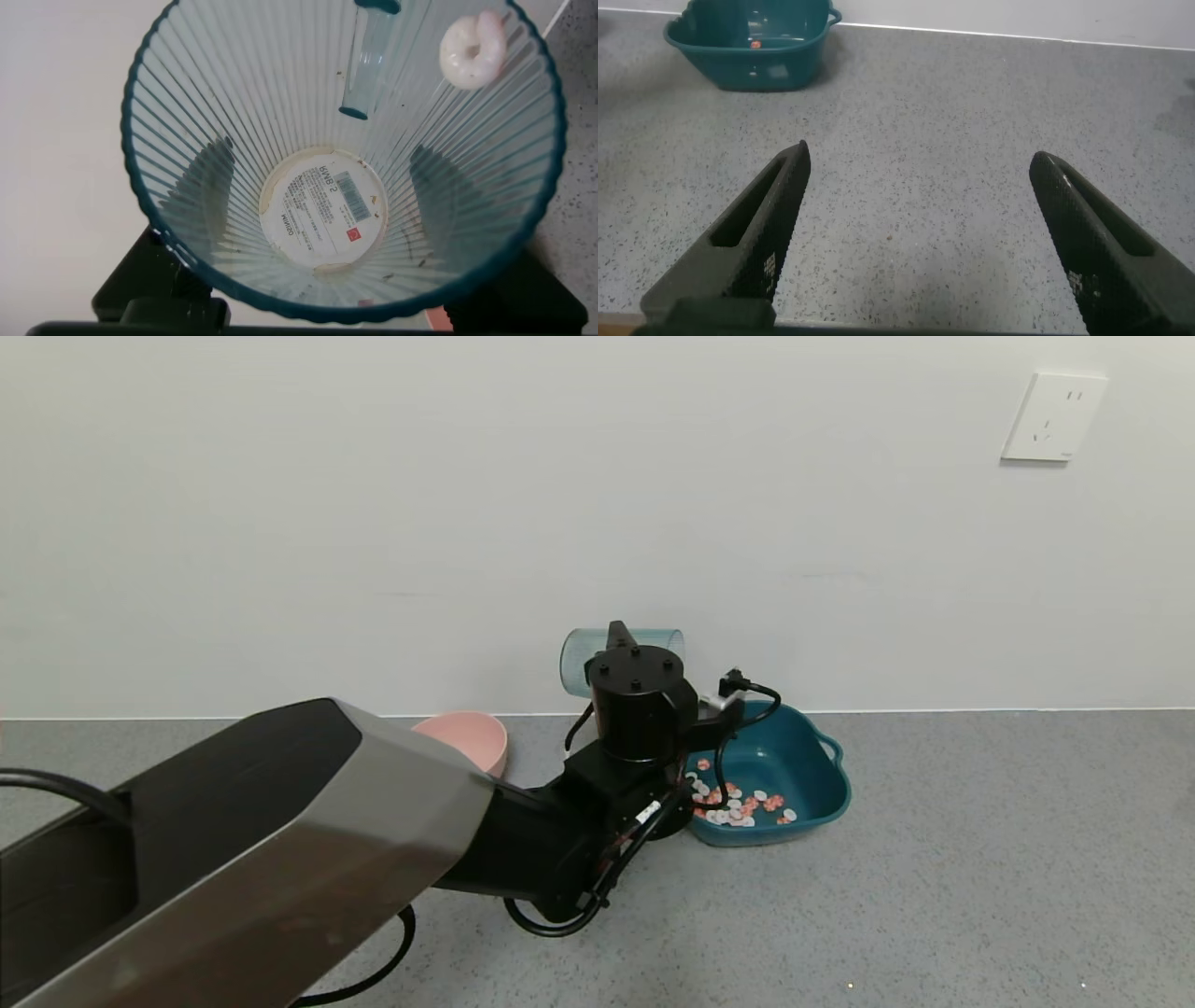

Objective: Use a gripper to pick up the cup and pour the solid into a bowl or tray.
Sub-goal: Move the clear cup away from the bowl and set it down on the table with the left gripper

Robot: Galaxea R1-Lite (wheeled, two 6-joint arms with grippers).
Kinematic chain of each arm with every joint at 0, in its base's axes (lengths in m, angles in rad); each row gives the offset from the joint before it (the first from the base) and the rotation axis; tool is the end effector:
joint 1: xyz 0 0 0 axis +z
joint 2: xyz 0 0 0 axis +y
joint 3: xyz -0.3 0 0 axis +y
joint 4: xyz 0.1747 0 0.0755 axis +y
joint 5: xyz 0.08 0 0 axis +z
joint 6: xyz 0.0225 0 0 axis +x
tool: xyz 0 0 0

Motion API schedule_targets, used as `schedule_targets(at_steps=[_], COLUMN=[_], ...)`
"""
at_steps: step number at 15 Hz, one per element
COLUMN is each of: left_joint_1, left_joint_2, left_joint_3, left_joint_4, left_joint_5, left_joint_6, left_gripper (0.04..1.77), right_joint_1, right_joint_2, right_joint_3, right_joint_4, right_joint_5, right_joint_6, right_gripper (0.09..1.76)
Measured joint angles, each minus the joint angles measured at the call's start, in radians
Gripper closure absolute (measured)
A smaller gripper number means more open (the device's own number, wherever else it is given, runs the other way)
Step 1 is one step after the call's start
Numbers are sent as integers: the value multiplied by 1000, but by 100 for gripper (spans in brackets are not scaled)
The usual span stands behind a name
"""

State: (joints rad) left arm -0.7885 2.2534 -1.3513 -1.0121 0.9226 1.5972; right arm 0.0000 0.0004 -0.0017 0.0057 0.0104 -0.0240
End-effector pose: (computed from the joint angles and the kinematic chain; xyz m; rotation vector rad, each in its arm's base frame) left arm 0.3298 -0.3064 0.1528 1.5108 0.0502 0.1600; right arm -0.0229 0.0002 0.0754 -0.0240 0.0043 0.0105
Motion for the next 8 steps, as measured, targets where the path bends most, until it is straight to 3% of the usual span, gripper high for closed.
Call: schedule_targets(at_steps=[8], left_joint_1=[58], left_joint_2=[-76], left_joint_3=[94], left_joint_4=[4], left_joint_5=[-1], left_joint_6=[-385], left_gripper=[52], right_joint_1=[0], right_joint_2=[0], right_joint_3=[0], right_joint_4=[0], right_joint_5=[0], right_joint_6=[0], right_gripper=[14])
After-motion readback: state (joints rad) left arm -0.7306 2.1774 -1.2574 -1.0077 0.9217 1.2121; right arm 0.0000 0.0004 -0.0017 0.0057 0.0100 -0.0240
